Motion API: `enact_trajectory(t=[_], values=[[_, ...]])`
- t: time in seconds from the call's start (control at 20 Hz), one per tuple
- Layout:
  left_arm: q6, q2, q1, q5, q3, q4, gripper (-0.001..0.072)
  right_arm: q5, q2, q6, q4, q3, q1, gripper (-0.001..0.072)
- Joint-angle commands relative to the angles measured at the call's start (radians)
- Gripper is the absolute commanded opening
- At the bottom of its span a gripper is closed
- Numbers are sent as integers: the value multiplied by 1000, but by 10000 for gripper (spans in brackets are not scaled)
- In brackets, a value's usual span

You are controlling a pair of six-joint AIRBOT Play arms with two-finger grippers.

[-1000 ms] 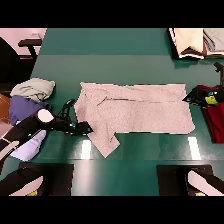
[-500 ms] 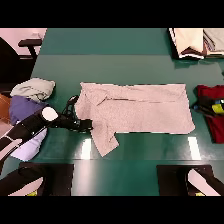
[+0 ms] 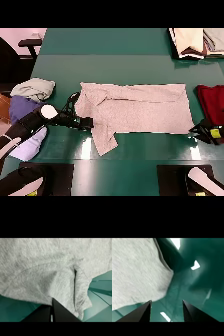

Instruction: Fold the shirts.

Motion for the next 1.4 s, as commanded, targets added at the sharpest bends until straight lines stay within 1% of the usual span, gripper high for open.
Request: enact_trajectory(t=[0.0, 0.05, 0.1, 0.15, 0.25, 0.3, 0.4, 0.45, 0.5, 0.6, 0.65, 0.7, 0.8, 0.95, 1.05, 1.2, 1.35], values=[[5, 1, 0, -12, 2, 11, 24, -95, -81, -16, 54, -6, 56, 429], [5, 1, 0, -23, 2, 21, 24, -107, -94, -16, 53, 8, 93, 394], [5, 1, 0, -42, 2, 28, 24, -109, -102, -17, 46, 26, 126, 247], [4, 1, 0, -73, 2, 42, 24, -105, -104, -17, 35, 45, 154, 154], [-1, 8, 0, -159, 2, 74, 23, -71, -91, -17, -35, 81, 210, 16], [-16, 34, 0, -190, 2, 110, 22, -46, -69, -17, -83, 91, 234, 12], [-102, 142, 0, -229, 2, 238, 22, 10, 0, -16, -163, 94, 261, 12], [-148, 206, 0, -282, 2, 318, 23, 53, 39, -17, -193, 94, 268, 12], [-171, 256, 0, -349, 2, 363, 23, 106, 85, -17, -220, 94, 275, 12], [-183, 337, 0, -494, 2, 365, 23, 194, 177, -17, -253, 94, 277, 11], [-187, 365, 0, -534, 2, 343, 23, 218, 220, -16, -273, 94, 277, 12], [-187, 387, 0, -541, 2, 319, 23, 237, 261, -8, -297, 94, 277, 11], [-186, 396, 0, -477, 4, 315, 23, 234, 307, 14, -282, 95, 277, 11], [-188, 391, 11, -318, 28, 351, 23, 188, 299, 14, -224, 98, 309, 11], [-185, 343, 65, -261, 84, 369, 23, 158, 230, 48, -208, 146, 360, 11], [-104, 223, 145, -197, 162, 367, 23, 91, 91, 55, -207, 287, 459, 10], [-65, 62, 154, -124, 239, 361, 23, 48, -85, 59, -207, 458, 528, 11]])
